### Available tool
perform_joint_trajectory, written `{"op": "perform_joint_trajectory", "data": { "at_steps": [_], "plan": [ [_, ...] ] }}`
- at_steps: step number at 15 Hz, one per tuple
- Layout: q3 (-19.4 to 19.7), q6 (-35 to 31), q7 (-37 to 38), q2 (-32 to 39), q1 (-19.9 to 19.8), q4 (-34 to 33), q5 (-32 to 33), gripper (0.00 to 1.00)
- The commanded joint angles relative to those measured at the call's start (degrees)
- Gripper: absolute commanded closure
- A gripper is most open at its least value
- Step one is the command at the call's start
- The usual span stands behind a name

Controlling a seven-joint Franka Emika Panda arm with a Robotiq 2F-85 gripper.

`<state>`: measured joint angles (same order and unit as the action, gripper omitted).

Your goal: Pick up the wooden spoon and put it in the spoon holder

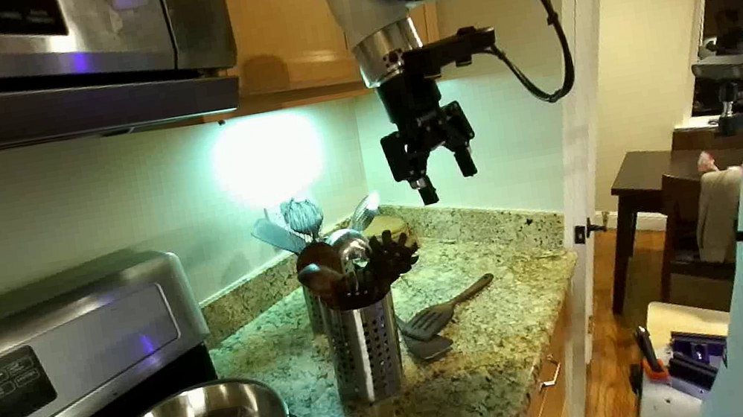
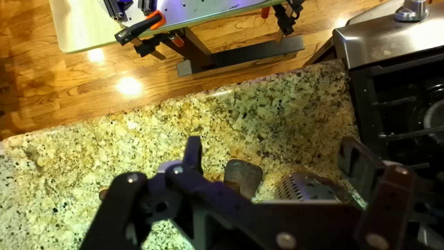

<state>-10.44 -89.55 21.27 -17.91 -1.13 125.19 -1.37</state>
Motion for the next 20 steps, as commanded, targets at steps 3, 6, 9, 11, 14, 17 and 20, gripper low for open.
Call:
{"op": "perform_joint_trajectory", "data": {
  "at_steps": [3,6,9,11,14,17,20],
  "plan": [
    [1.1,0.1,0.3,0.1,1.3,-0.1,0.3,0.0],
    [1.1,0.1,0.3,0.1,1.3,-0.1,0.3,0.0],
    [1.1,0.1,0.3,0.1,1.3,-0.1,0.3,0.0],
    [1.1,-0.3,0.2,0.0,1.3,0.3,0.6,0.0],
    [1.0,-3.2,0.1,-2.1,1.7,4.1,1.4,0.0],
    [1.1,-7.0,-0.2,-4.1,1.8,8.4,2.0,0.0],
    [1.1,-13.3,-2.1,-7.7,1.9,15.0,5.3,0.0]
  ]
}}
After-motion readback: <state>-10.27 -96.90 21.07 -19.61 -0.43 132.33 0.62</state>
